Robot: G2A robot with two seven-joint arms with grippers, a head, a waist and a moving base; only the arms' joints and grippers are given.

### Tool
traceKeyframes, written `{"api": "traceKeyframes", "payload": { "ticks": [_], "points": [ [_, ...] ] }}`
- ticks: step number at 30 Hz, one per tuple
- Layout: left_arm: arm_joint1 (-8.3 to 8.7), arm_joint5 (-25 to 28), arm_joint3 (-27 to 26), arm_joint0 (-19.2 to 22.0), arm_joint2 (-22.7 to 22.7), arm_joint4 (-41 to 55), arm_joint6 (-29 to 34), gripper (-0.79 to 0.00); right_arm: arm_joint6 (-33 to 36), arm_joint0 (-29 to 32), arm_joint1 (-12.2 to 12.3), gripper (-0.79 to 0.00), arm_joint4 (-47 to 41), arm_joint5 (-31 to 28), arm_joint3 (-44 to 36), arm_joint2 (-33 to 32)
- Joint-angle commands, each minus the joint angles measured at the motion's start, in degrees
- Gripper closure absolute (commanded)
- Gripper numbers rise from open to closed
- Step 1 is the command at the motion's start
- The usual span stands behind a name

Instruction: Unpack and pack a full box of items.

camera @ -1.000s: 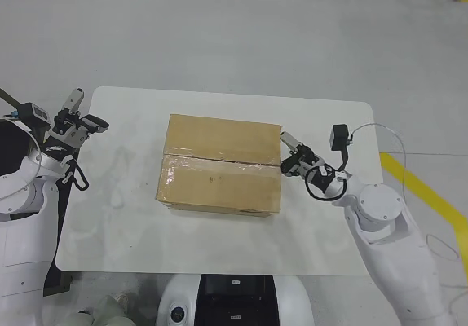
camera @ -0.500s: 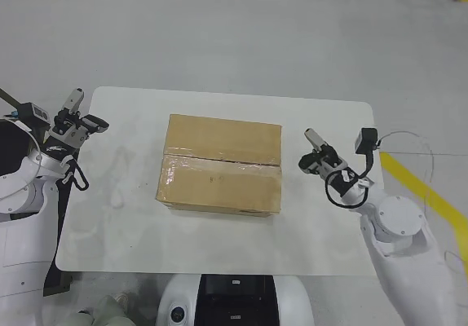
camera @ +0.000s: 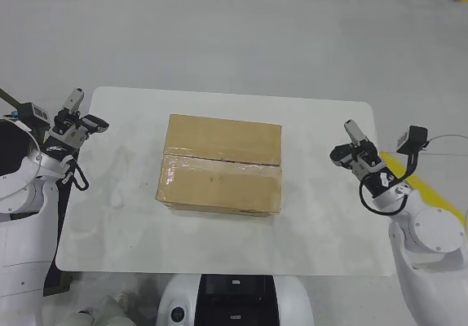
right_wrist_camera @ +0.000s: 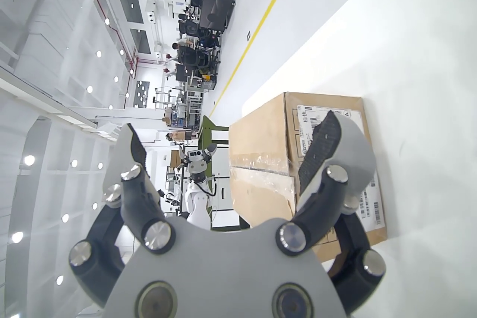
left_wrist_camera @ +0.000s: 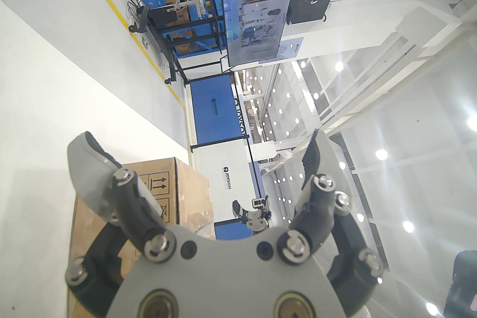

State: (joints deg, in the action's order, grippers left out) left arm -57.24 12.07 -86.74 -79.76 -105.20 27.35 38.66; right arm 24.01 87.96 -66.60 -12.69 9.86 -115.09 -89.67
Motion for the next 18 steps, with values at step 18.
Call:
{"api": "traceKeyframes", "payload": {
  "ticks": [18],
  "points": [
    [0.00, 0.00, 0.00, 0.00, 0.00, 0.00, 0.00, -0.785, 0.30, -0.19, 0.02, -0.784, -0.94, -0.67, 0.32, -0.50]
  ]
}}
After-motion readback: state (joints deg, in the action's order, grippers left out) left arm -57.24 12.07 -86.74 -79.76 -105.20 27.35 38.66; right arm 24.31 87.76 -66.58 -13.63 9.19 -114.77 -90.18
